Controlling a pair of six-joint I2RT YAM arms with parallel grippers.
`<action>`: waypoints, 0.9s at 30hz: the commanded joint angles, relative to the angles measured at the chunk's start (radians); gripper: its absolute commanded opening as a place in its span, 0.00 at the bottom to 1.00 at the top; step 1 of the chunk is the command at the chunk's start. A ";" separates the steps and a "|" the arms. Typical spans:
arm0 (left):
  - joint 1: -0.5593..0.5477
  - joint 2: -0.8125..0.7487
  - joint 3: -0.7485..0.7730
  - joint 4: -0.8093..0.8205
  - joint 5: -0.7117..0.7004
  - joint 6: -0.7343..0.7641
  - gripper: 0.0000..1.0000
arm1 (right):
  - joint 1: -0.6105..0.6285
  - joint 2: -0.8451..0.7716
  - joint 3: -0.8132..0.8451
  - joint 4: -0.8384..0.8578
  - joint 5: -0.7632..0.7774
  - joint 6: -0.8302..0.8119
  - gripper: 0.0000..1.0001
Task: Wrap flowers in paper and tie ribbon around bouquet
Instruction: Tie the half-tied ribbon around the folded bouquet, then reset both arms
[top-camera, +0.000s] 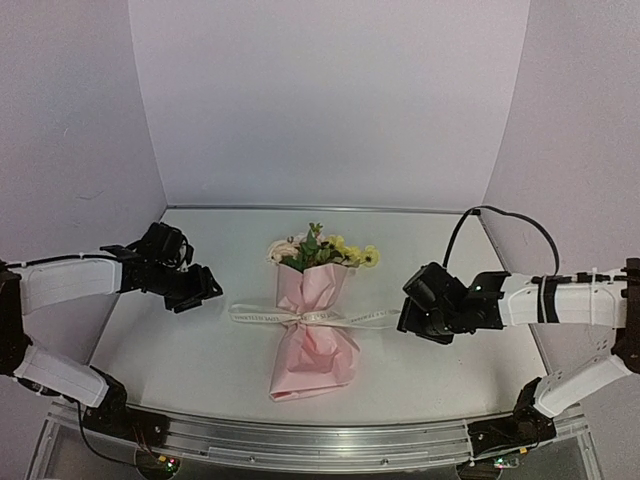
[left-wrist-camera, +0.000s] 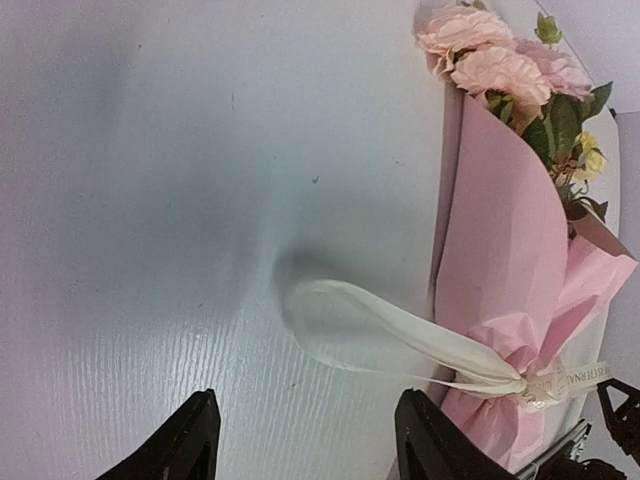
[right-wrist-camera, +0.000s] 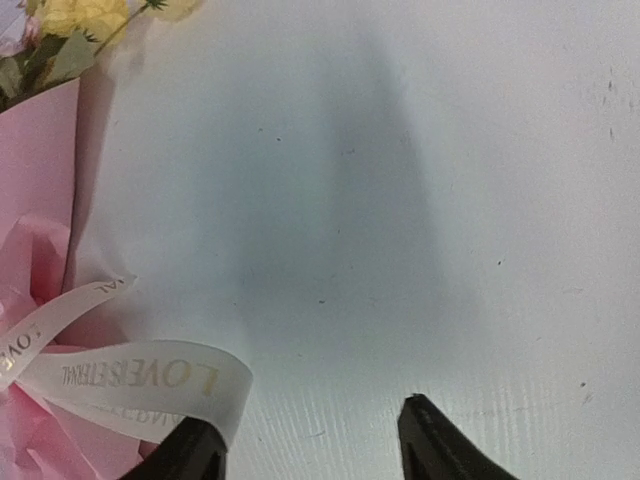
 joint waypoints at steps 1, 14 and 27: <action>0.006 -0.087 0.079 -0.014 -0.045 0.027 0.88 | 0.005 -0.078 0.063 -0.056 0.066 -0.072 0.81; 0.005 -0.160 0.205 0.045 0.014 0.116 1.00 | 0.002 -0.138 0.217 -0.014 -0.044 -0.217 0.98; 0.005 -0.204 0.268 0.033 -0.087 0.092 1.00 | -0.048 -0.263 0.295 -0.014 0.069 -0.284 0.98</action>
